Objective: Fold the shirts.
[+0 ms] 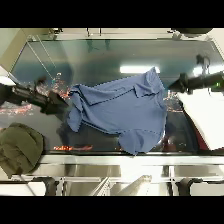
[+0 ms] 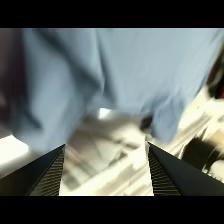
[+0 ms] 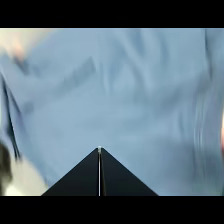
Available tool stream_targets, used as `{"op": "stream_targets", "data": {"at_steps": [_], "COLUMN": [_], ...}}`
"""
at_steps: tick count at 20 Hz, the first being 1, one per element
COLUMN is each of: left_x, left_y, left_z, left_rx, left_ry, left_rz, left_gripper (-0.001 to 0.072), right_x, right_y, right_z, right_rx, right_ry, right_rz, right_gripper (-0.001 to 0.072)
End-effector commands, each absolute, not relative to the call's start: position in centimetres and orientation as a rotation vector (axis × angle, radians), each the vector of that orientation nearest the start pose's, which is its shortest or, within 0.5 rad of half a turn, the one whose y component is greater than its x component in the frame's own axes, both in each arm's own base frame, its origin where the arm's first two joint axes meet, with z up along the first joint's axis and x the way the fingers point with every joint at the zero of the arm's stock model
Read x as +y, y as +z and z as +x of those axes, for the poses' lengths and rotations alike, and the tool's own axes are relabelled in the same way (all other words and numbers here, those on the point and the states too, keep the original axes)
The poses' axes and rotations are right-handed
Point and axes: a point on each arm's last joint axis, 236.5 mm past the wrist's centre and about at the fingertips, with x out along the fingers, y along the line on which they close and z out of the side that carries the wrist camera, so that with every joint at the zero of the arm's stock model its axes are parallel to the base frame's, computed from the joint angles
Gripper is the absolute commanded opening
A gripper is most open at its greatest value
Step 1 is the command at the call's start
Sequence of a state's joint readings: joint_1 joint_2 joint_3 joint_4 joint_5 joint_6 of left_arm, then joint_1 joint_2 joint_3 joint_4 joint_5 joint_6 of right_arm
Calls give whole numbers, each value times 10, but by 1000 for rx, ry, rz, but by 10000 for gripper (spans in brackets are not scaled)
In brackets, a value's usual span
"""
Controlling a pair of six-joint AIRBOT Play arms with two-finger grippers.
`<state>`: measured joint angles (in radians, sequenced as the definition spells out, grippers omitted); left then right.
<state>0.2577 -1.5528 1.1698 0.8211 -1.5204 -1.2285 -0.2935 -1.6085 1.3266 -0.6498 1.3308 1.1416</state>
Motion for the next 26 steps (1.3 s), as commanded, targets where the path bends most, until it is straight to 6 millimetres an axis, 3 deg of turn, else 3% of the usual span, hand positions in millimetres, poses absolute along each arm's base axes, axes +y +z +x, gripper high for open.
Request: {"op": "stream_targets", "data": {"at_steps": [1, 3, 5, 9, 12, 16, 20, 24, 26], "left_x": [-99, -103, -102, -93, -101, -110, -99, -97, -98], "left_y": [-63, -81, -91, -89, -91, -110, -97, -88, -89], "left_z": [266, 263, 275, 311, 316, 287, 314, 342, 346], "left_rx": [1648, 1577, 1473, 1327, 1392, 1610, 1594, 1548, 1563], "left_ry": [-482, -390, -302, -211, -247, -307, -314, -325, -341], "left_rz": [-566, -542, -529, -533, -537, -553, -577, -561, -560], "left_gripper": [543, 543, 543, 543, 544, 543, 541, 266, 19], "right_x": [72, 76, 79, 85, 86, 87, 88, 88, 88], "right_y": [-10, -21, -29, -25, -21, -23, -22, -22, -22], "right_z": [359, 337, 322, 305, 303, 299, 298, 298, 298], "right_rx": [1347, 1331, 1322, 1331, 1326, 1339, 1343, 1341, 1338], "right_ry": [549, 488, 467, 494, 500, 504, 510, 511, 518], "right_rz": [758, 772, 767, 758, 749, 754, 755, 758, 748], "right_gripper": [15, 15, 15, 15, 15, 15, 15, 15, 15]}}
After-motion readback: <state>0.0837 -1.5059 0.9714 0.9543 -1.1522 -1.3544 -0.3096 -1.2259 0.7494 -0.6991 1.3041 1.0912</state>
